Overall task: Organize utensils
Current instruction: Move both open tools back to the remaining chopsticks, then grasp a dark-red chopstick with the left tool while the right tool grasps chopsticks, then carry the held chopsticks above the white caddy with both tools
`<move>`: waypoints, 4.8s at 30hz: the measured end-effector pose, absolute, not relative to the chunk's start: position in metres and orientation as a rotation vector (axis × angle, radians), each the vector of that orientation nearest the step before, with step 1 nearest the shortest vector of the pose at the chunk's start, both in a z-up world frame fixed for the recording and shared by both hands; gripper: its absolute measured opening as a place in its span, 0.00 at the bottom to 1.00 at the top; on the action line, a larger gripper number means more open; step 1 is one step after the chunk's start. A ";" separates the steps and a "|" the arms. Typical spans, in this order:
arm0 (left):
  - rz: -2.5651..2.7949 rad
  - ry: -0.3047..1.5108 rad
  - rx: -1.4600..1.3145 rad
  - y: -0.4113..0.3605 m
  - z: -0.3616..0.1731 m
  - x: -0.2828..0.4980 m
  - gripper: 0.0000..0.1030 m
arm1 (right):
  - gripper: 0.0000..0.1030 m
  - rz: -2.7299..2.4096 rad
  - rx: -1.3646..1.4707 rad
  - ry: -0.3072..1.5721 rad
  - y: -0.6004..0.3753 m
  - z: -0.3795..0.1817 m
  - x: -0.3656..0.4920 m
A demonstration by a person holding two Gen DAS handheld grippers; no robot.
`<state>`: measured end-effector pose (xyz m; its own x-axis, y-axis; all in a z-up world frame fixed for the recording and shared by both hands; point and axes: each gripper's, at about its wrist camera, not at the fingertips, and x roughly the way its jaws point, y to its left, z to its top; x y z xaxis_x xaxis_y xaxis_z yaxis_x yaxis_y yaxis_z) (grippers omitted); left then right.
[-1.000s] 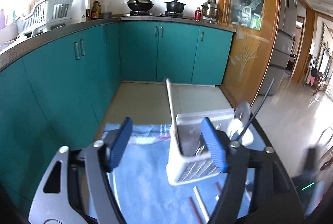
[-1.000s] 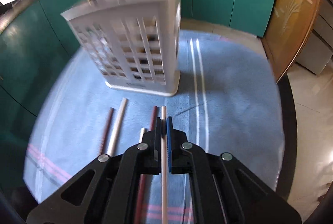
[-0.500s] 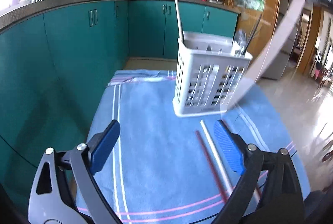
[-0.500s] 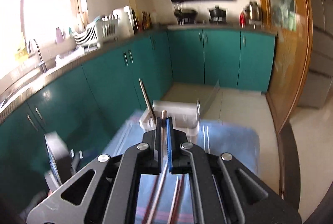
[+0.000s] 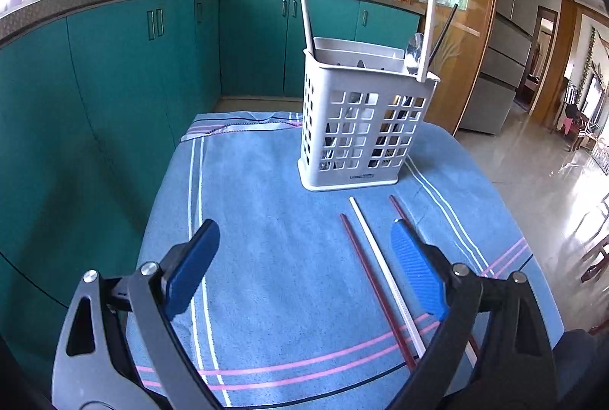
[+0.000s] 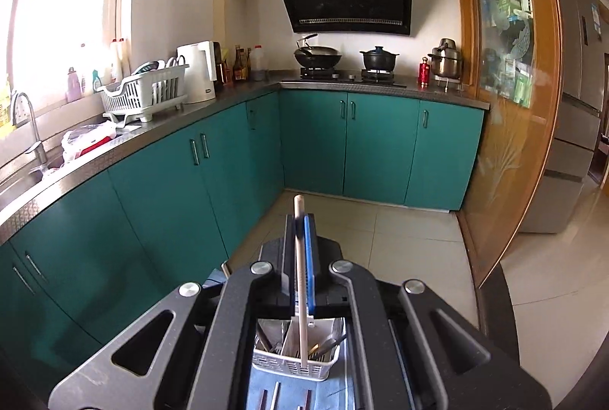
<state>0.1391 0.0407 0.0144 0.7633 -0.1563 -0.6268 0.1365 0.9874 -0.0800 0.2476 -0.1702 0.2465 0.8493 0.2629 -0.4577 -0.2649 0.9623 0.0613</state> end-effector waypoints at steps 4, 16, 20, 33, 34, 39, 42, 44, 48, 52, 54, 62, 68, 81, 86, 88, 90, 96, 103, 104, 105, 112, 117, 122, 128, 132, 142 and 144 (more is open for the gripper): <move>-0.159 0.683 -0.036 0.042 0.015 0.142 0.88 | 0.04 0.274 0.003 0.480 -0.167 0.250 0.256; -0.161 0.694 -0.035 0.042 0.013 0.144 0.88 | 0.04 0.288 0.050 0.507 -0.173 0.245 0.269; -0.162 0.696 -0.040 0.042 0.013 0.145 0.88 | 0.04 0.292 0.041 0.486 -0.173 0.259 0.265; -0.178 0.704 -0.061 0.044 0.009 0.148 0.88 | 0.38 0.232 0.062 0.695 -0.183 0.148 0.284; -0.179 0.705 -0.062 0.044 0.009 0.148 0.88 | 0.57 0.229 0.073 0.704 -0.187 0.142 0.280; -0.200 0.719 -0.083 0.042 0.007 0.148 0.88 | 0.57 0.235 0.033 0.640 -0.200 0.120 0.215; -0.204 0.722 -0.073 0.037 0.005 0.147 0.88 | 0.58 0.265 0.010 0.629 -0.206 0.088 0.163; -0.208 0.734 -0.058 0.031 0.000 0.146 0.87 | 0.59 0.270 0.029 0.639 -0.213 0.061 0.136; -0.211 0.761 -0.047 0.022 -0.011 0.148 0.78 | 0.59 0.226 0.083 0.659 -0.234 0.004 0.105; -0.199 0.789 -0.023 0.014 -0.023 0.151 0.77 | 0.58 0.199 0.134 0.678 -0.252 -0.032 0.097; -0.191 0.799 -0.013 0.011 -0.027 0.153 0.74 | 0.58 0.206 0.142 0.685 -0.253 -0.038 0.096; -0.175 0.847 -0.041 -0.002 -0.037 0.177 0.64 | 0.58 0.261 0.120 0.712 -0.247 -0.039 0.094; -0.125 0.925 -0.088 -0.008 -0.053 0.219 0.39 | 0.58 0.290 0.138 0.744 -0.245 -0.042 0.095; -0.099 0.972 0.027 -0.024 -0.076 0.247 0.18 | 0.58 0.307 0.116 0.783 -0.242 -0.050 0.096; -0.141 0.945 -0.056 -0.011 -0.073 0.245 0.04 | 0.58 0.302 0.087 0.797 -0.234 -0.052 0.104; -0.151 0.923 -0.066 -0.004 -0.064 0.238 0.04 | 0.58 0.294 0.073 0.808 -0.230 -0.052 0.112; -0.173 0.880 -0.102 0.004 -0.046 0.225 0.04 | 0.58 0.291 0.065 0.828 -0.225 -0.050 0.127; -0.255 0.694 -0.154 0.031 0.016 0.170 0.04 | 0.52 0.315 0.008 0.940 -0.189 -0.060 0.196; -0.263 0.554 -0.190 0.062 0.060 0.137 0.04 | 0.27 0.279 -0.059 1.082 -0.154 -0.090 0.255; -0.261 0.547 -0.190 0.065 0.063 0.134 0.04 | 0.24 0.262 -0.074 1.073 -0.152 -0.091 0.258; -0.259 0.529 -0.193 0.069 0.066 0.130 0.04 | 0.23 0.252 -0.089 1.080 -0.150 -0.091 0.260; -0.269 0.477 -0.193 0.072 0.080 0.122 0.04 | 0.04 0.258 -0.135 1.083 -0.140 -0.091 0.256; -0.269 0.466 -0.181 0.073 0.084 0.114 0.04 | 0.04 0.250 -0.094 0.956 -0.159 -0.050 0.219; -0.265 0.469 -0.161 0.067 0.085 0.112 0.04 | 0.04 0.260 -0.032 0.791 -0.186 0.013 0.157; -0.265 0.445 -0.113 0.053 0.095 0.100 0.04 | 0.04 0.282 0.015 0.644 -0.209 0.066 0.093; -0.252 0.441 -0.098 0.046 0.103 0.096 0.04 | 0.04 0.300 0.031 0.606 -0.218 0.087 0.073; -0.239 0.437 -0.027 0.020 0.128 0.079 0.04 | 0.04 0.352 0.065 0.518 -0.223 0.131 0.049; -0.234 0.434 -0.017 0.018 0.136 0.078 0.04 | 0.04 0.360 0.066 0.501 -0.224 0.142 0.049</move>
